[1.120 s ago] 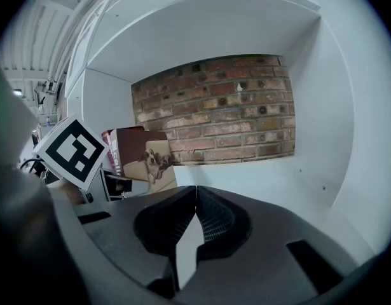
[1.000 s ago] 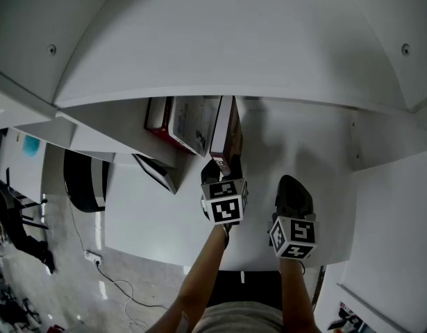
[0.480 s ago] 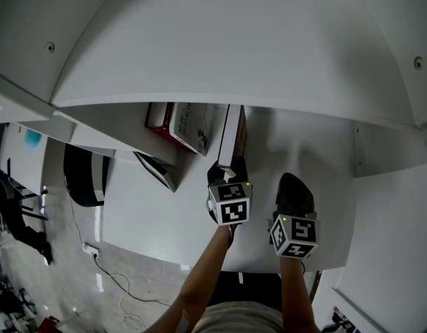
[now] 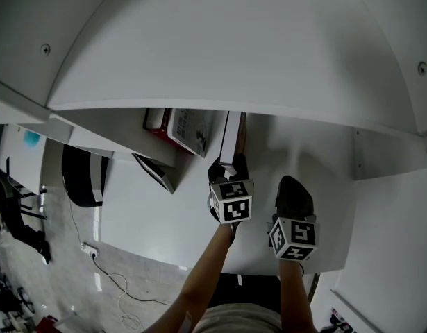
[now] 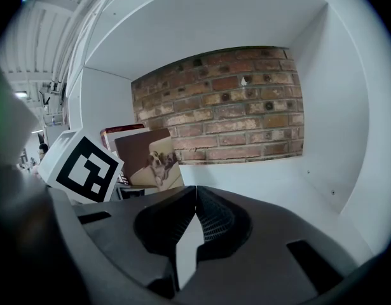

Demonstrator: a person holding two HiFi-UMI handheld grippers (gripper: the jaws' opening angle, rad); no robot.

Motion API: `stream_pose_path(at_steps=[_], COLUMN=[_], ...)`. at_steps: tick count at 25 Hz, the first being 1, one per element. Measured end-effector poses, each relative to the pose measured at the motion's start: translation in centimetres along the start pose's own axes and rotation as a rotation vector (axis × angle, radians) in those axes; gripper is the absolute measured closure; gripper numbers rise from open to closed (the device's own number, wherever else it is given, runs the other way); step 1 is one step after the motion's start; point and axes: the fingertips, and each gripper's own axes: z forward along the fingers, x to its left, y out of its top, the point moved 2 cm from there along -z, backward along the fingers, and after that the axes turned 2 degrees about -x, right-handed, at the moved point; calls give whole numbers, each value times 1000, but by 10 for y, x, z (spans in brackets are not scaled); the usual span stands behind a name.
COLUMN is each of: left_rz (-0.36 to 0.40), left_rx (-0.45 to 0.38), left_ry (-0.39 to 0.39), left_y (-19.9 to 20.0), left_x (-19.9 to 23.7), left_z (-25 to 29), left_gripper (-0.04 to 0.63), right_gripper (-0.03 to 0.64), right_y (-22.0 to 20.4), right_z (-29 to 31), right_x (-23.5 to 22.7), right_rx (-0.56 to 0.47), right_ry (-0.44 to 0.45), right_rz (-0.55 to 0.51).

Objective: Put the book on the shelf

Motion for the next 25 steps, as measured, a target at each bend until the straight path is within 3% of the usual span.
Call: stream_pose_path(at_steps=[20, 25], left_rz=[-6, -16], left_rx=[-43, -61], left_ry=[32, 6], left_y=[21, 24], left_x=[0, -6], left_z=[25, 15], left_gripper=[445, 445], right_gripper=[600, 600], right_y=[-2, -2], right_z=[6, 5], right_x=[-11, -8], right_rx=[8, 8], right_ry=[-10, 5], right_rz=[13, 34])
